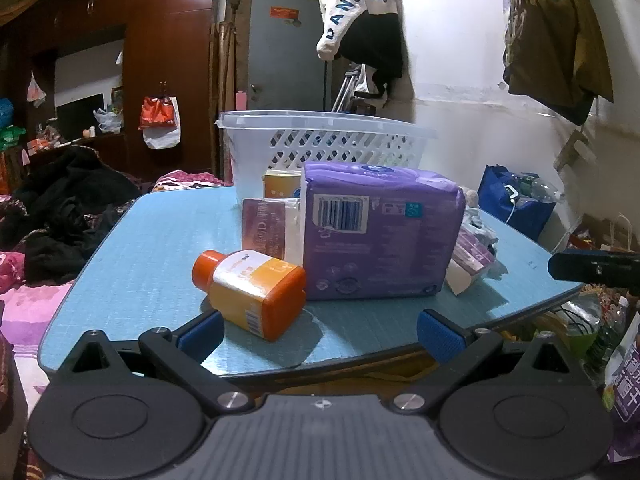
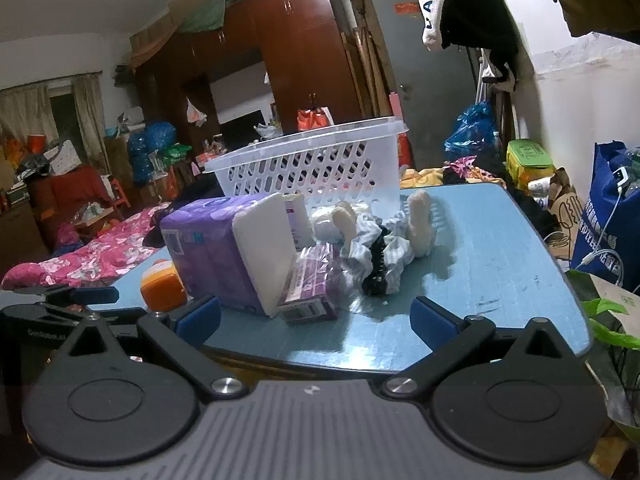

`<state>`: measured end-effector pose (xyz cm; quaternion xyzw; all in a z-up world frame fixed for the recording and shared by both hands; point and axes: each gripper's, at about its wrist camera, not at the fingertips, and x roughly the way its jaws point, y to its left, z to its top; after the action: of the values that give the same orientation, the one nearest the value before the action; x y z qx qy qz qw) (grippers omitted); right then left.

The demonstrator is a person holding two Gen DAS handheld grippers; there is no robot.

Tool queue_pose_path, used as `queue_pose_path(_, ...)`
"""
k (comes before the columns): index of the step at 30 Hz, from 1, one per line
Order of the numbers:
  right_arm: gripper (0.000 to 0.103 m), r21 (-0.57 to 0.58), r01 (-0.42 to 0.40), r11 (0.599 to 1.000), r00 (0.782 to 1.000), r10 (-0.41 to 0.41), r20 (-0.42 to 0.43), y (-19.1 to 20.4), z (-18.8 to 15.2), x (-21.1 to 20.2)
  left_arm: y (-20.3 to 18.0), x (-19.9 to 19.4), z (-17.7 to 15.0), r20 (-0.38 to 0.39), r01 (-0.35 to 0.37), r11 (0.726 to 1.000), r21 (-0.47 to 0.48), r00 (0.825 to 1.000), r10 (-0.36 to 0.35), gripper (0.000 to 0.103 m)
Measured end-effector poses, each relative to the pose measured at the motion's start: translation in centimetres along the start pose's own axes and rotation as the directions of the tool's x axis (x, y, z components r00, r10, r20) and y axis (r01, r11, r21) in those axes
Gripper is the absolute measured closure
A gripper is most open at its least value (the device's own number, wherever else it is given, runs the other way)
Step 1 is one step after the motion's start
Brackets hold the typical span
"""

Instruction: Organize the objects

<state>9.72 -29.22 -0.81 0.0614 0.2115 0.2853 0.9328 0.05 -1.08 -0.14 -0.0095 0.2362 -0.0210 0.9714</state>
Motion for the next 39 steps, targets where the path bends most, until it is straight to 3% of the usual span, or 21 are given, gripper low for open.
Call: queue_pose_path(39, 0.0, -0.013, -0.026, 1.0, 0.999, 0.026, -0.018, -0.27, -0.18, 0.12, -0.2, -0.17, 0.04, 0.005, 0.02, 1.0, 0.006, 1.0, -0.02, 0.0)
